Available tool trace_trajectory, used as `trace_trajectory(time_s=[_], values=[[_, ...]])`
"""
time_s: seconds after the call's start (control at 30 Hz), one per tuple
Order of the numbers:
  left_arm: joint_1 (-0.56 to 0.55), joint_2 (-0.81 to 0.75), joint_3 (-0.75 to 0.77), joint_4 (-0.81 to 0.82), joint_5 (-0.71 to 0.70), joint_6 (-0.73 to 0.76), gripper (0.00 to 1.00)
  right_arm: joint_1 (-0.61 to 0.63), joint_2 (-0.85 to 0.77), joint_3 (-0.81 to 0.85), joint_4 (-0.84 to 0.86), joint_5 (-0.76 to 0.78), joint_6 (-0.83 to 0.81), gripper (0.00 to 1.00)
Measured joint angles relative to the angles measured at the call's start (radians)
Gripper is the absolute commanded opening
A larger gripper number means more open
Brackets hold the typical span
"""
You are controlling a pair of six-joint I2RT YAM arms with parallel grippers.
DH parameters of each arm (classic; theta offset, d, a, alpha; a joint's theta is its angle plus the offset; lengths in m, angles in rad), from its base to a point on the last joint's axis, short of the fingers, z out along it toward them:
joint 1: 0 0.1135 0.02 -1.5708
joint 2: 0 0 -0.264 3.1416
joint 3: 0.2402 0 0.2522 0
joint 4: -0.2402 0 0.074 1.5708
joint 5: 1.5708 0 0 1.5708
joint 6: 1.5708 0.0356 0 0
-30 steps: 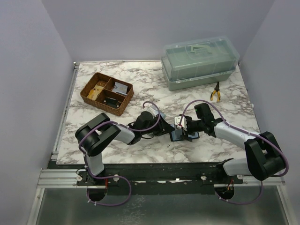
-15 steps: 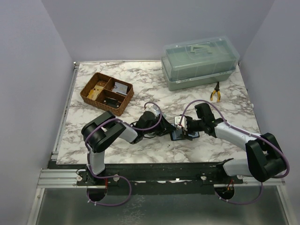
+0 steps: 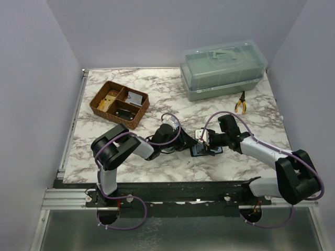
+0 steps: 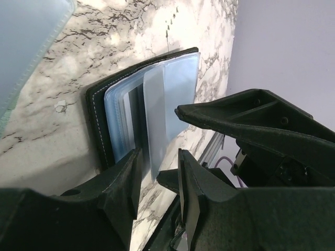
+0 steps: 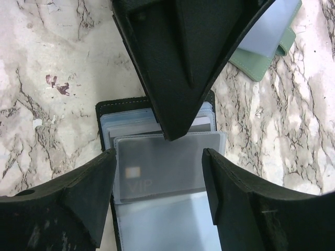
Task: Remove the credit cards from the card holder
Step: Remove the credit card from the card holder.
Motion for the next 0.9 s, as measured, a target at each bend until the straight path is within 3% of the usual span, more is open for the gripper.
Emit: trace_trajectory(time_s=[0.73, 0.9], values=[[-0.007, 0.051, 0.033, 0.028, -0.003, -0.024, 0.41, 0.0, 0.0, 0.0, 0.0, 0.0, 0.0, 0.7], [-0.007, 0.049, 0.031, 0.028, -0.009, -0.023, 0.42, 0.0, 0.0, 0.0, -0.003, 0.0, -0.002, 0.79]])
